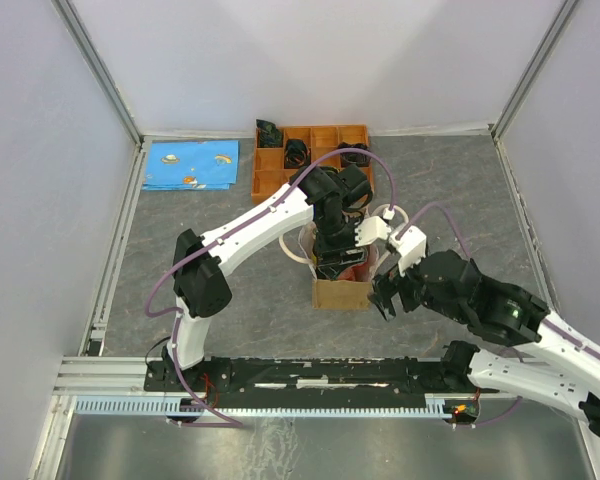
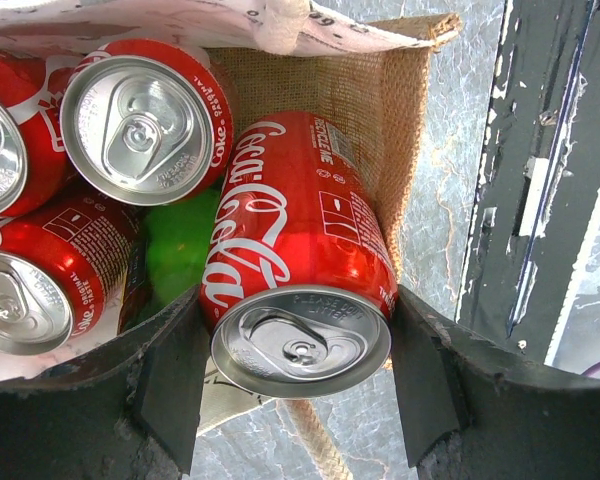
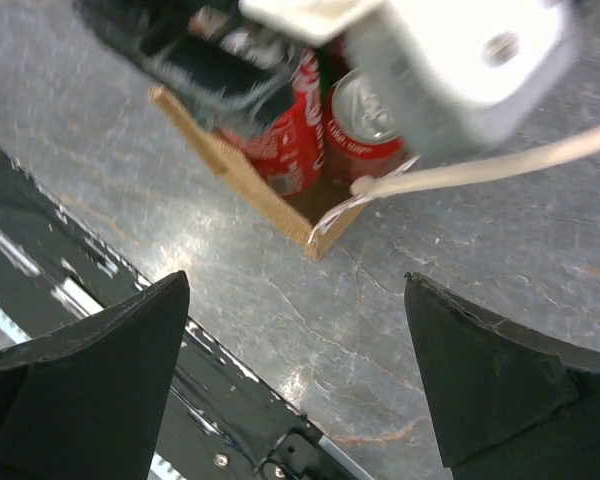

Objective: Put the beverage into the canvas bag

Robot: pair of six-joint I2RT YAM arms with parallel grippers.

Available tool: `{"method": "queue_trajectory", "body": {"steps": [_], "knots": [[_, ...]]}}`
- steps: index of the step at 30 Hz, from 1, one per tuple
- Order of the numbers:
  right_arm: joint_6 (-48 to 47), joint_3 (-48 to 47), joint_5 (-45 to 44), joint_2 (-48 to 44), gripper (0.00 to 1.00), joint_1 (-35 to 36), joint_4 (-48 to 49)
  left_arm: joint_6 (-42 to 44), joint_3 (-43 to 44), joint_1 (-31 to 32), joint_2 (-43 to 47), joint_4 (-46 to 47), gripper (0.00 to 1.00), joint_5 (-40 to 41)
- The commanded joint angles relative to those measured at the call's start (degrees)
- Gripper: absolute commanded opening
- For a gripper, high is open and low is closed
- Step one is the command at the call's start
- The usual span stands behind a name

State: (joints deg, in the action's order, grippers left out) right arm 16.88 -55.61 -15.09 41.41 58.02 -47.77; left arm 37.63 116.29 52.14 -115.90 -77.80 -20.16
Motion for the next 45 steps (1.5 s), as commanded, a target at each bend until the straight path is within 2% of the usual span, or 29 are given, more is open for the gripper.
{"method": "queue_trajectory", "body": {"steps": [1,9,15,20,32,45], "knots": [[-8.4,5.3,6.5,-6.7,0.96,0.2,7.2,-1.9,0.4,-2.0,1.6,4.0,0.03,2.0],[-13.8,9.5,10.8,-8.0,0.96,0.3,8.3,-3.3,-1.1,-2.2,1.8,5.4,0.03,1.4],[-22.7,8.3,15.7,-1.2,0.98,0.2,8.2,-3.7,-1.1,-2.3,1.8,5.5,0.03,1.5],[-27.1,9.4,18.0,0.6,0.99,0.2,10.9,-4.2,-1.2,-2.3,1.7,5.7,0.03,1.3],[-33.5,7.9,19.2,6.9,1.0,0.3,13.3,-4.5,-0.6,-2.3,1.5,5.9,0.03,0.4],[-38.7,11.3,19.9,14.6,0.99,0.3,17.0,-4.8,-1.5,-2.5,2.0,5.9,0.03,0.3]]}}
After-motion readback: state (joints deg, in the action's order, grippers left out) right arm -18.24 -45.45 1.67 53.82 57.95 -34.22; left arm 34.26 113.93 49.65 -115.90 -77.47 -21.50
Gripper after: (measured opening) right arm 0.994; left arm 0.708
